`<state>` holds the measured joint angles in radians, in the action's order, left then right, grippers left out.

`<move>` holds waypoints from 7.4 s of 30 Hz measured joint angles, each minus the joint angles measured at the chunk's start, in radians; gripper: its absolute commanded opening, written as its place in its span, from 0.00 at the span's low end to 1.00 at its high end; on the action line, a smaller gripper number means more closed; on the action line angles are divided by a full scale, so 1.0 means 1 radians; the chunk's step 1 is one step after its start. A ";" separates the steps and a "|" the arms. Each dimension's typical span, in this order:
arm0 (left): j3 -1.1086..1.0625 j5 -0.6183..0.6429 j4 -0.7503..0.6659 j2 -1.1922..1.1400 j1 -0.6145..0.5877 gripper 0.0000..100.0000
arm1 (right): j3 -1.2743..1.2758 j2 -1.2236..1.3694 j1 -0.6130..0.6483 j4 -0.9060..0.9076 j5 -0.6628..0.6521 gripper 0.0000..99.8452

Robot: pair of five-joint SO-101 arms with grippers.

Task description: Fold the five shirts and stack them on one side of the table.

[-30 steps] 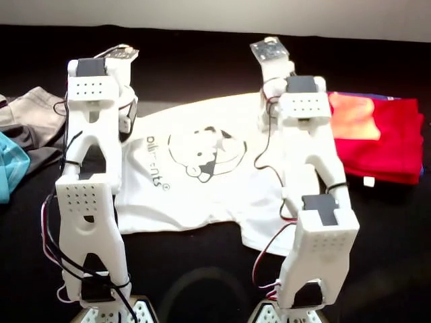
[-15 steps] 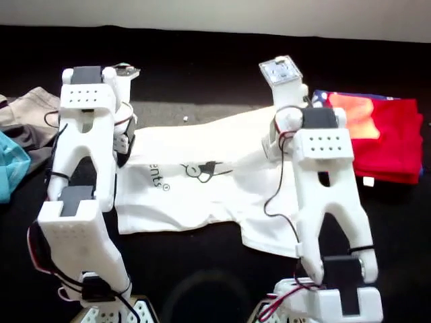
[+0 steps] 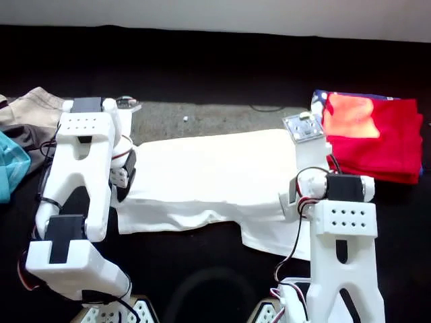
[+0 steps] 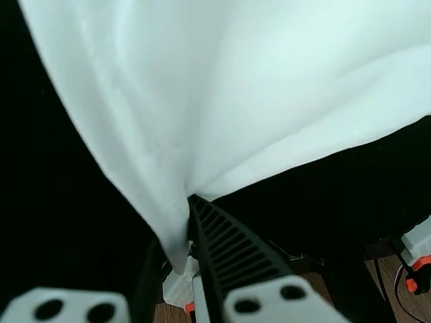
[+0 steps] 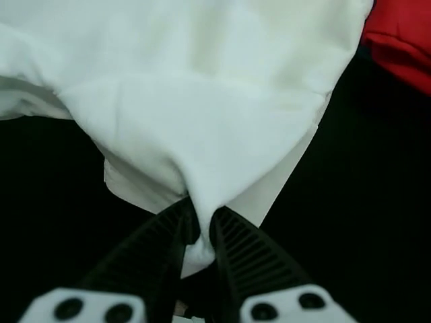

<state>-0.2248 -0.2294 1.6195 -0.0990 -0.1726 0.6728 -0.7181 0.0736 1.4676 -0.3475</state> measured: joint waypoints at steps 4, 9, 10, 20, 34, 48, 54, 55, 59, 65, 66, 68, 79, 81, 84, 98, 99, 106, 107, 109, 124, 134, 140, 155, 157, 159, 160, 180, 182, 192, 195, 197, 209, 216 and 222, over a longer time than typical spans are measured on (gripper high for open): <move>-0.080 0.000 -0.029 0.000 0.011 0.01 | 0.006 -0.038 0.000 0.064 -0.032 0.01; -0.124 0.000 -0.048 0.002 0.009 0.01 | 0.011 -0.092 0.000 0.114 -0.058 0.01; -0.137 0.000 -0.061 0.002 0.009 0.01 | 0.017 -0.101 -0.002 0.115 -0.058 0.01; -0.204 0.000 -0.207 0.002 0.008 0.01 | 0.290 -0.137 -0.008 -0.018 -0.060 0.01; -0.203 0.000 -0.157 0.002 0.008 0.18 | 0.213 -0.146 -0.008 0.083 -0.083 0.17; 0.216 -0.051 0.083 0.002 -0.066 0.03 | 0.025 -0.129 -0.008 -0.086 -0.104 0.00; 0.192 0.044 -0.017 -0.072 0.069 0.01 | 0.173 0.057 -0.008 -0.315 -0.104 0.01; 0.178 0.068 -0.037 -0.098 0.098 0.01 | 0.181 0.094 -0.008 -0.336 -0.104 0.01; 0.140 0.112 -0.109 -0.201 0.155 0.01 | 0.186 0.241 -0.020 -0.384 -0.107 0.01; 0.144 0.112 -0.140 -0.252 0.127 0.01 | 0.186 0.466 -0.167 -0.535 -0.135 0.01; 0.155 0.112 -0.140 -0.252 0.120 0.01 | 0.186 0.506 -0.196 -0.557 -0.153 0.01; 0.180 0.112 -0.140 -0.252 0.103 0.01 | 0.183 0.565 -0.233 -0.586 -0.183 0.01; 0.348 0.114 -0.115 -0.261 0.006 0.01 | 0.180 0.431 -0.310 -0.565 -0.196 0.01; 0.350 0.117 -0.153 -0.261 0.005 0.01 | 0.180 0.351 -0.310 -0.519 -0.196 0.01; 0.350 0.123 -0.213 -0.262 0.005 0.01 | 0.180 0.230 -0.288 -0.450 -0.196 0.01; 0.348 0.195 -0.344 -0.267 0.005 0.01 | 0.075 0.341 0.011 -0.569 0.006 0.01; 0.347 0.195 -0.344 -0.267 0.005 0.01 | 0.037 0.391 0.014 -0.572 0.017 0.01; 0.247 0.195 -0.419 -0.267 0.020 0.01 | -0.164 0.677 0.018 -0.572 0.037 0.01; 0.232 0.195 -0.442 -0.267 0.020 0.01 | -0.178 0.706 0.018 -0.572 0.037 0.01; 0.204 0.195 -0.489 -0.267 0.017 0.01 | -0.206 0.763 0.018 -0.580 0.037 0.01; 0.299 0.130 -0.548 -0.437 -0.077 0.01 | -0.328 0.954 -0.087 -0.582 0.038 0.01; 0.594 0.226 -0.238 -0.440 -0.040 0.01 | -0.328 0.776 -0.068 -0.517 0.038 0.01; 0.629 0.238 -0.153 -0.442 0.061 0.01 | -0.328 0.760 -0.026 -0.516 0.038 0.01; 0.767 0.242 -0.250 -0.727 -0.061 0.01 | -0.396 0.971 -0.025 -0.531 0.038 0.01; 0.806 0.242 -0.250 -0.750 -0.083 0.01 | -0.440 1.019 -0.023 -0.531 0.038 0.01; 0.844 0.242 -0.250 -0.769 -0.095 0.01 | -0.499 1.057 -0.020 -0.531 0.038 0.01; 0.861 0.242 -0.250 -0.778 -0.101 0.01 | -0.531 1.074 -0.020 -0.531 0.038 0.01; 1.330 0.238 0.140 -0.890 -0.114 0.01 | -1.106 1.183 0.052 -0.077 0.040 0.01; 1.286 0.238 0.143 -0.850 -0.112 0.01 | -1.142 1.181 0.063 -0.020 0.040 0.01; 0.545 0.238 -0.023 -0.322 -0.051 0.01 | -0.967 0.893 0.140 0.018 0.040 0.01; 0.238 0.239 -0.233 -0.207 -0.046 0.01 | -0.772 0.790 0.153 -0.066 0.040 0.01; 0.043 0.239 -0.382 -0.172 -0.048 0.01 | -0.618 0.715 0.157 -0.132 0.040 0.01; -0.204 0.236 -0.483 -0.101 -0.041 0.01 | 0.245 0.284 0.158 -0.514 0.041 0.01; -0.219 0.236 -0.367 -0.075 -0.041 0.01 | 0.399 0.238 0.158 -0.591 0.043 0.01; -0.224 0.233 -0.308 0.087 -0.044 0.01 | 0.404 0.238 0.158 -0.597 0.043 0.02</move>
<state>-0.4488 0.0038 1.3111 -0.0115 -0.2171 1.0764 -0.4803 0.2317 0.8707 -0.3046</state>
